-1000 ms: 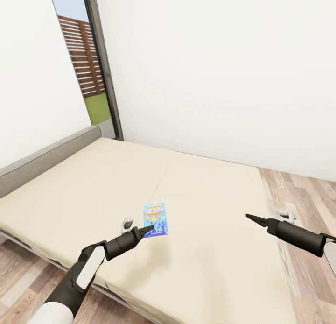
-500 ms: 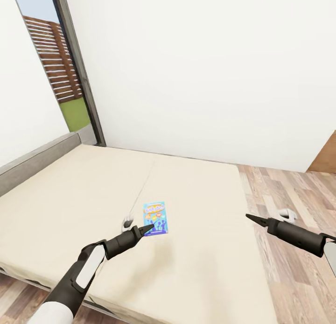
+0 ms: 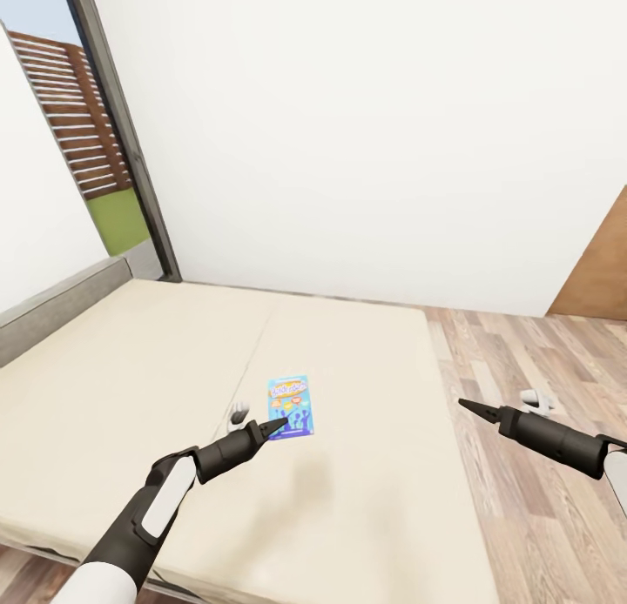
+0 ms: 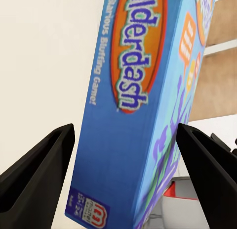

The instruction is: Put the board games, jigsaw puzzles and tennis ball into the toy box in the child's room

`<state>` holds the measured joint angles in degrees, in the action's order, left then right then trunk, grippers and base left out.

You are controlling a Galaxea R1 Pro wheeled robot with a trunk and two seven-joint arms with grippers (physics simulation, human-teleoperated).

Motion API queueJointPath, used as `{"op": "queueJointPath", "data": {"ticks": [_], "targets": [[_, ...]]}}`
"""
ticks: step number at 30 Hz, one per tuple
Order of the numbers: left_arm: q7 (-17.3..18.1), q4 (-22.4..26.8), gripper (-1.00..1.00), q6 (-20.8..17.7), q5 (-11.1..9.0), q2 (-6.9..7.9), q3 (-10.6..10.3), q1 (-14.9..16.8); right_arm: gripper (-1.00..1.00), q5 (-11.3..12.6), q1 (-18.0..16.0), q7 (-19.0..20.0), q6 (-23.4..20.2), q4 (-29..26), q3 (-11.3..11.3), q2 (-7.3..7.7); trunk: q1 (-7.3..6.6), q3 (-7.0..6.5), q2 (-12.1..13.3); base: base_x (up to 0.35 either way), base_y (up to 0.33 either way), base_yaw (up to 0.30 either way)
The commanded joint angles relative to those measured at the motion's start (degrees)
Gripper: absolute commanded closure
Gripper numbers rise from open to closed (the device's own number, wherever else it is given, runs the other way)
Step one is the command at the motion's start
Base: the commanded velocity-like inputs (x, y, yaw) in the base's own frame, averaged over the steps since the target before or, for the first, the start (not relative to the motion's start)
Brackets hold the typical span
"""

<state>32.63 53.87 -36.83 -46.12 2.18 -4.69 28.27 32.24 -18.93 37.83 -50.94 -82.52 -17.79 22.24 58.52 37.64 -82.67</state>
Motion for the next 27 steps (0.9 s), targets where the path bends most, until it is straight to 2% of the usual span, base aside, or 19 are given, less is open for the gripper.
{"op": "queueJointPath", "data": {"ticks": [1, 17, 27], "targets": [[-0.1, 0.0, 1.00, -0.3, -0.4, 0.04, -0.1, 0.0, -1.00, 0.0, 0.0, 0.2, -0.3, 0.0, -0.1, 0.00, -0.23, -0.14, 0.4, 0.000, 0.000, -0.018], [-0.1, 0.0, 1.00, -0.3, -0.4, 0.02, -2.2, 0.0, -1.00, -0.1, 0.0, 0.2, -0.4, 0.0, -0.1, 0.04, -3.74, -3.04, 6.8, 0.000, 0.000, -0.012], [-0.1, -0.1, 1.00, -0.4, -0.4, 0.02, -2.3, 0.0, -1.00, -0.1, -0.1, 0.2, -0.8, 0.0, 0.0, 0.08, -5.94, -5.05, 10.8, 0.000, 0.000, -0.192]]}}
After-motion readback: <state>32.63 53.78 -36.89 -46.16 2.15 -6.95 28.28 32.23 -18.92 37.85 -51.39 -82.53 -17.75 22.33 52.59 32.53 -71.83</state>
